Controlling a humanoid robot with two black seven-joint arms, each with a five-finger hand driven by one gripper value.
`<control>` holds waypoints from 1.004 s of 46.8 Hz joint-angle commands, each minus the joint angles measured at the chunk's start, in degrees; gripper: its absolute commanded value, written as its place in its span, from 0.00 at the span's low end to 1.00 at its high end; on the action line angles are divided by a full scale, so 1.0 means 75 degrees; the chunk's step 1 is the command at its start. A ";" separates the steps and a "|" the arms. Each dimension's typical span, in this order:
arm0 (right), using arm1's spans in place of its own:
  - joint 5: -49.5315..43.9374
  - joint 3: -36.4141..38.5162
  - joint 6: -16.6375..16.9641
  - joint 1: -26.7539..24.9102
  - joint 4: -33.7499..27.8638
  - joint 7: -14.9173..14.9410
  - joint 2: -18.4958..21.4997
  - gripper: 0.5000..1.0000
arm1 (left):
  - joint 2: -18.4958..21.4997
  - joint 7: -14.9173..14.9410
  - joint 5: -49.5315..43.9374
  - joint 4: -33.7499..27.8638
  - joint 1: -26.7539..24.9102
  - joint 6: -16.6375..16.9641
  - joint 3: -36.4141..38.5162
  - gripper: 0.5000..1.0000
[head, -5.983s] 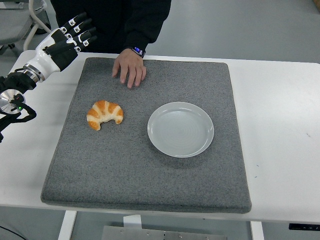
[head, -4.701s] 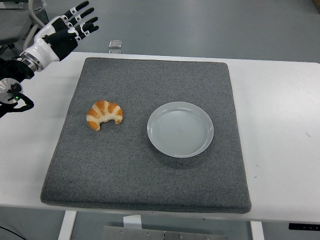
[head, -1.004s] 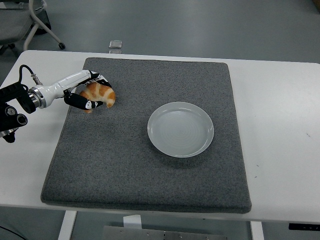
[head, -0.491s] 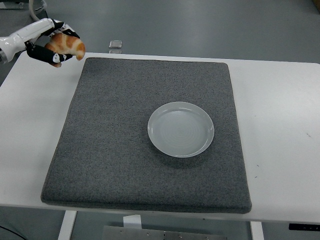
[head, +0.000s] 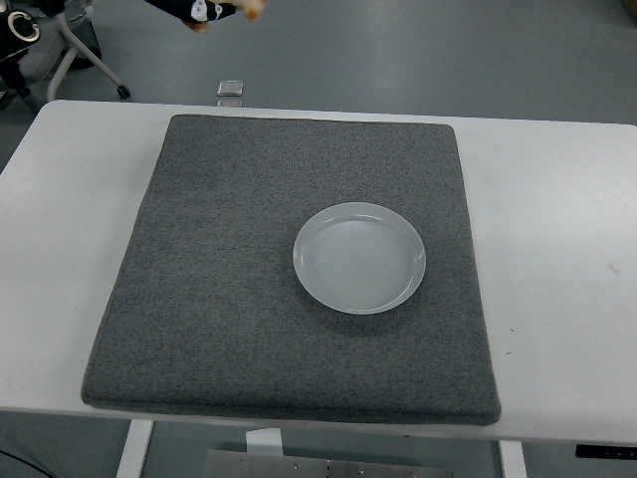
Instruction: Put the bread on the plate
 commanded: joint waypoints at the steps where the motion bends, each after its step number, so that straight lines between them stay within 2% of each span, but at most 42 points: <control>1: 0.0000 0.0002 0.0000 0.0000 0.0000 0.0001 0.0000 0.86 | -0.0415 0.0211 -0.0009 -0.0022 -0.0128 0.0001 -0.0006 0.00; 10: 0.0000 -0.0010 0.0000 0.0000 0.0000 0.0001 0.0000 0.86 | -0.1283 0.0376 -0.0009 -0.0291 -0.0234 0.0001 -0.0006 0.00; 20: 0.0000 0.0002 0.0000 0.0000 0.0000 0.0001 0.0000 0.86 | -0.1459 0.0376 0.0014 -0.1404 -0.0070 0.0130 0.0017 0.00; 30: 0.0000 0.0002 0.0000 0.0000 0.0000 0.0001 0.0000 0.86 | -0.1483 0.0364 0.0201 -0.1733 0.0890 0.0235 0.0029 0.00; 34: 0.0000 0.0002 0.0000 0.0000 0.0000 0.0001 0.0000 0.86 | -0.1495 0.0352 0.0645 -0.1733 0.1371 0.0305 0.0017 0.00; 40: 0.0000 0.0002 0.0000 0.0000 0.0000 0.0001 0.0000 0.86 | -0.1506 0.0317 0.1665 -0.1721 0.2109 0.0844 -0.0030 0.00; 47: 0.0000 -0.0010 0.0000 0.0000 0.0000 0.0001 0.0000 0.86 | -0.1693 0.0258 0.1936 -0.1687 0.2672 0.1114 -0.0018 0.00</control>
